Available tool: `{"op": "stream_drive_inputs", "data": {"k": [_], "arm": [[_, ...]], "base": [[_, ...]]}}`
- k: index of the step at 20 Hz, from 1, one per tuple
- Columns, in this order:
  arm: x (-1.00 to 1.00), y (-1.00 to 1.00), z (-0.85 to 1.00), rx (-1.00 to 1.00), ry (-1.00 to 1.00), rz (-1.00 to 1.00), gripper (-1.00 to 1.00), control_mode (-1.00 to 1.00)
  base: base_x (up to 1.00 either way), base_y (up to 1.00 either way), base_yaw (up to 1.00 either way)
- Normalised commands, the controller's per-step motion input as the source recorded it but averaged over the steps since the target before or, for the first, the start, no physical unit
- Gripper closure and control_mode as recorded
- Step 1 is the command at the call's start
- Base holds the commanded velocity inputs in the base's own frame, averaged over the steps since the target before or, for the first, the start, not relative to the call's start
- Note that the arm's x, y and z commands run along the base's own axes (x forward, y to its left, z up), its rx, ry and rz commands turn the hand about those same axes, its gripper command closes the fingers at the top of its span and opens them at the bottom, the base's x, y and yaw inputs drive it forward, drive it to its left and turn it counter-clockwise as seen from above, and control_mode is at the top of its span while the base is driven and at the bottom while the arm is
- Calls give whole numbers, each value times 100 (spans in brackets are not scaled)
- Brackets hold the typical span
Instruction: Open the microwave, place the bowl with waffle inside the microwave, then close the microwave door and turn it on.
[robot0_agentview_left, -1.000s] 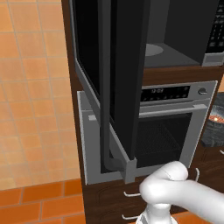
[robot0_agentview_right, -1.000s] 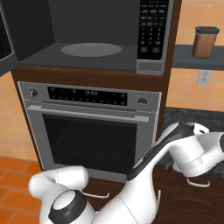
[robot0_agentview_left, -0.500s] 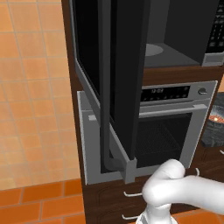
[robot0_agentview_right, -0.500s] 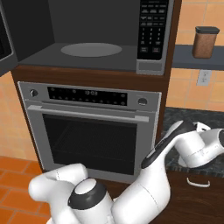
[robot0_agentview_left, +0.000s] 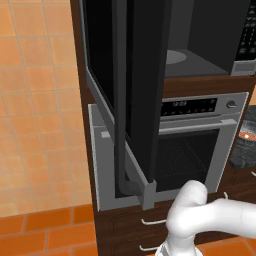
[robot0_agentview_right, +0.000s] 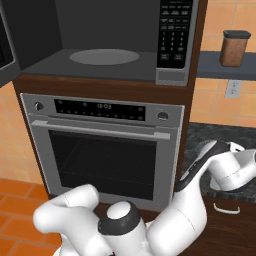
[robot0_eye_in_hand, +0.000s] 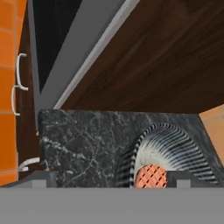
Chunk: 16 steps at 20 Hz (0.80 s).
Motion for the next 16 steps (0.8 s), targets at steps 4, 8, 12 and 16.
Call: {"op": "stream_drive_inputs", "data": {"k": [4,8,12,16], "arm": [[37,-3,-37,0,0,0,-100,-100],[37,-2,-34,0,0,0,-100,-100],[31,-8,-32,-4,0,-2,-100,-100],[33,-21,-33,-6,0,-5,-100,-100]], "base": [[0,0,0],[0,0,0],[0,0,0],[0,0,0]]}}
